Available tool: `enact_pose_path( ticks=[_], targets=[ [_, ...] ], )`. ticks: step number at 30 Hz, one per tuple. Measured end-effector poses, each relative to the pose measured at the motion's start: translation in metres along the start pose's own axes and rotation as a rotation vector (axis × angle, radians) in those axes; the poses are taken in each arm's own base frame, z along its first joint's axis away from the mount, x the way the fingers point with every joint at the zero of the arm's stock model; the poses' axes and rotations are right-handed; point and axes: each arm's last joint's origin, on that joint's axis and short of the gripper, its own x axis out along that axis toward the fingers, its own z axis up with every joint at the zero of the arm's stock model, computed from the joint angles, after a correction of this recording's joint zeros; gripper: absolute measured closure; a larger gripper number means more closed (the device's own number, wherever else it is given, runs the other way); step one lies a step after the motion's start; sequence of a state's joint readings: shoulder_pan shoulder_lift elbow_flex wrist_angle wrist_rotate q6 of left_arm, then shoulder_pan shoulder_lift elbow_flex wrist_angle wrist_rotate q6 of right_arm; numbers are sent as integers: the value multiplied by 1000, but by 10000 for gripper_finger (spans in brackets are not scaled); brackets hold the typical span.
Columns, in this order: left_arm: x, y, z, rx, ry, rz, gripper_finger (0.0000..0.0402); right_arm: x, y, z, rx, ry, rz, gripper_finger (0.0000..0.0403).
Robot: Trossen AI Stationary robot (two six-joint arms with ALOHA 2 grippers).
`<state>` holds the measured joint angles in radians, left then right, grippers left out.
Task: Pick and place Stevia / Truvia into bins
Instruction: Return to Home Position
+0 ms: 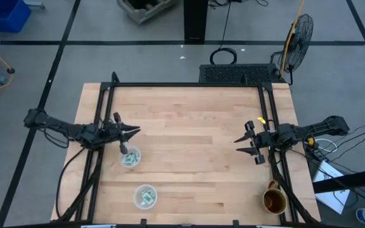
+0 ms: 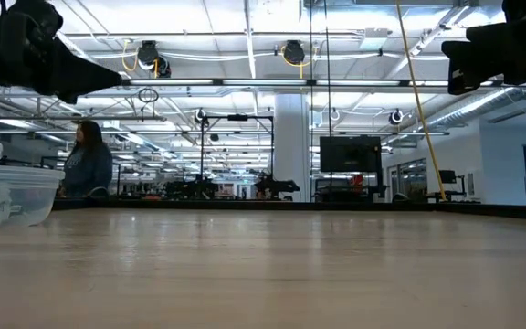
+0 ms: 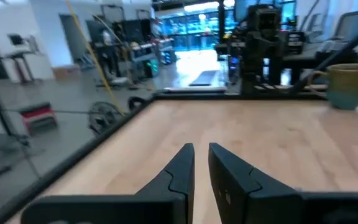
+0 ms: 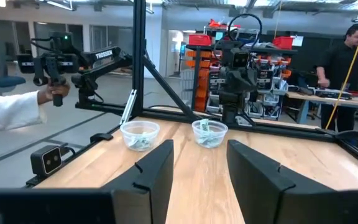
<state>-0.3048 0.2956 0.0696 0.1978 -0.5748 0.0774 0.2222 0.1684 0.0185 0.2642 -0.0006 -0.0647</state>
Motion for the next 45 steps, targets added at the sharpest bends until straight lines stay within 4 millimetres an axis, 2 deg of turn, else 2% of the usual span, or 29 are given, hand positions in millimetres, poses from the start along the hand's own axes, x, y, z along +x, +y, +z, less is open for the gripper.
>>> enact_pose_path(
  ticks=[9, 13, 17, 21, 27, 30, 37, 45],
  targets=[
    [3, 2, -2, -95, 6, -169, 350, 0, 0, 0, 0, 0, 0, 261],
    [3, -1, -17, -152, 53, -254, 350, 0, 0, 0, 0, 0, 0, 261],
    [3, -1, -23, -181, 91, -240, 350, 0, 0, 0, 0, 0, 0, 261],
    [3, -1, -24, -122, 85, -237, 350, 0, 0, 0, 0, 0, 0, 261],
    [2, -1, -33, -55, 175, -238, 350, 0, 0, 0, 0, 0, 0, 261],
    [2, -1, -32, -57, 168, -237, 350, 0, 0, 0, 0, 0, 0, 261],
    [0, 1, -17, 16, 2, -249, 350, 0, 0, 0, 0, 0, 1, 261],
    [-8, 5, -17, 15, -14, -248, 350, 0, 0, 0, 0, 0, 1, 261]
  ],
)
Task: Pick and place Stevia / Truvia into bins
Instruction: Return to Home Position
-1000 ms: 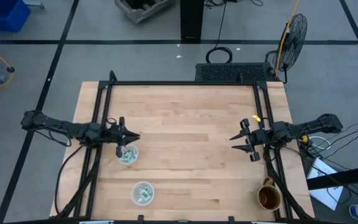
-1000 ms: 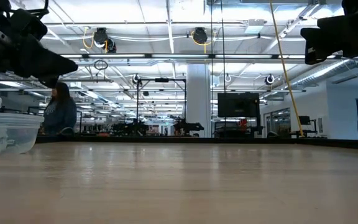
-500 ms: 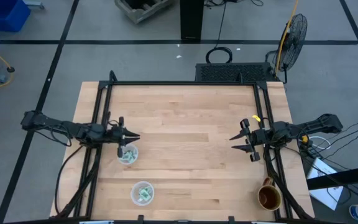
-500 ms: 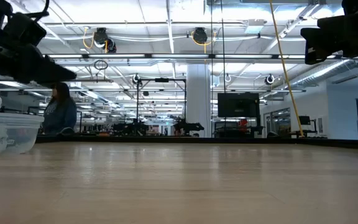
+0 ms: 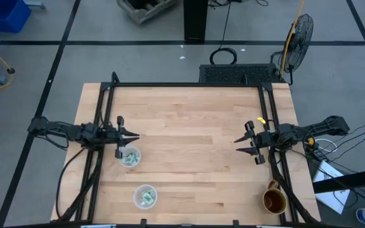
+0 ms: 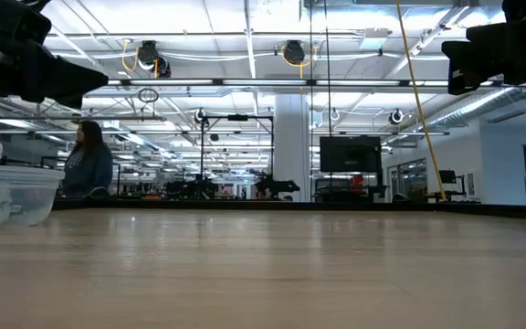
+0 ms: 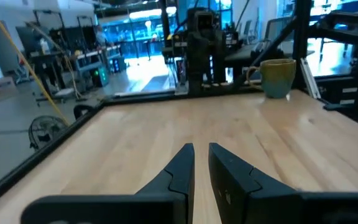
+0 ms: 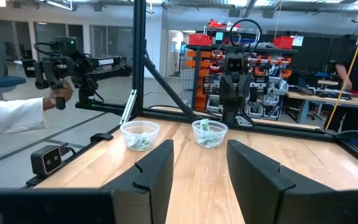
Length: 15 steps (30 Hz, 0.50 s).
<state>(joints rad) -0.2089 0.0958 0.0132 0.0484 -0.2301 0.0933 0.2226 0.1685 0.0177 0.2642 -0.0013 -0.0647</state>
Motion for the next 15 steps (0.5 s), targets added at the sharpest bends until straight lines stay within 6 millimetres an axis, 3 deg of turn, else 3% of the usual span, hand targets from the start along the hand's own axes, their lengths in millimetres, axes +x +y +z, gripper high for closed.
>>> enact_pose_path(
  ticks=[15],
  targets=[
    [0, -1, 0, -72, -1, -14, 350, 0, 0, 0, 0, 0, 0, 261]
  ],
)
